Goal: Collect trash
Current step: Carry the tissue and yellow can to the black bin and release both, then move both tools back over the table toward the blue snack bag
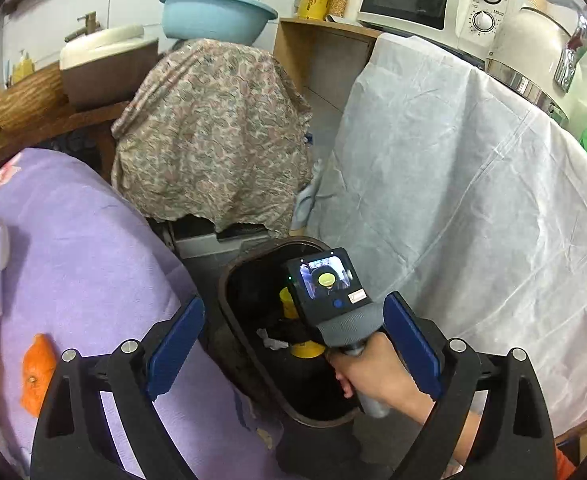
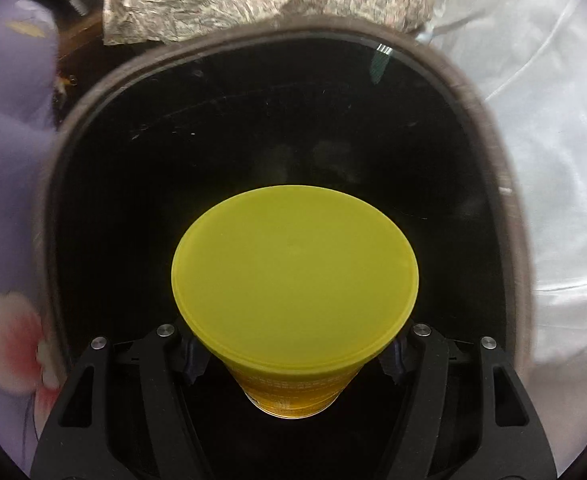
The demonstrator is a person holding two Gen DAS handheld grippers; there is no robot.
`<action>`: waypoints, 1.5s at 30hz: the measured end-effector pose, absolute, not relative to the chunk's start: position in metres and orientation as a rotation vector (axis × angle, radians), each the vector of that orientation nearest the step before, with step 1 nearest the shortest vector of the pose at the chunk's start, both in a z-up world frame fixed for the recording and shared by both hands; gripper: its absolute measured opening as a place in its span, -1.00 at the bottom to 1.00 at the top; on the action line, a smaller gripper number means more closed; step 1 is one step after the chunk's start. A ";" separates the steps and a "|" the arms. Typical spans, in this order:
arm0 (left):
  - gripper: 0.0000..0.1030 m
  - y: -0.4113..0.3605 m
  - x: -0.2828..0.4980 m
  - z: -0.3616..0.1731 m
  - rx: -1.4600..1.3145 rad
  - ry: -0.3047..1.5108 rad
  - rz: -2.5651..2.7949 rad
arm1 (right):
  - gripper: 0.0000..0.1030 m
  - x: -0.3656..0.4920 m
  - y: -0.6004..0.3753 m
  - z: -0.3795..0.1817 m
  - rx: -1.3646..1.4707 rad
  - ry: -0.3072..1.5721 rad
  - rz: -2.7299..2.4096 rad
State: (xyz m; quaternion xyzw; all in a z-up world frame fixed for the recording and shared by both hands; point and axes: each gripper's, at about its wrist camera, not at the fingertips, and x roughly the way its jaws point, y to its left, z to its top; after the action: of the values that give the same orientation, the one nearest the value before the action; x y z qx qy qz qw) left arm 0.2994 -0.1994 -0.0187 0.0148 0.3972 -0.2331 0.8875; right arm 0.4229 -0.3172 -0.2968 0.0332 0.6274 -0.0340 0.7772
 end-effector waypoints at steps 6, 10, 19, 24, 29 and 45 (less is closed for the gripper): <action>0.75 -0.195 0.286 -0.013 0.067 0.804 -0.483 | 0.29 0.443 -0.317 -0.321 0.026 1.399 -0.107; 0.75 -0.190 0.282 -0.013 0.063 0.807 -0.488 | 0.38 0.446 -0.325 -0.328 0.098 1.404 -0.109; 0.75 -0.190 0.271 -0.015 0.069 0.810 -0.497 | 0.41 0.422 -0.331 -0.283 0.154 1.310 -0.062; 0.75 -0.184 0.260 -0.013 0.076 0.792 -0.491 | 0.41 0.401 -0.340 -0.245 0.211 1.235 -0.022; 0.76 -0.170 0.247 -0.013 0.054 0.789 -0.479 | 0.43 0.356 -0.344 -0.208 0.255 1.127 -0.010; 0.83 -0.044 0.179 -0.015 -0.055 0.721 -0.235 | 0.66 0.228 -0.259 -0.073 0.160 0.768 0.249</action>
State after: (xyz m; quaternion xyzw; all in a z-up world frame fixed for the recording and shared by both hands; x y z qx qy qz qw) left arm 0.1785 -0.0443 -0.0145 -0.0271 0.3518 -0.1147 0.9286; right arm 0.2283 -0.2590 -0.0733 0.0777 0.3733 0.1212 0.9165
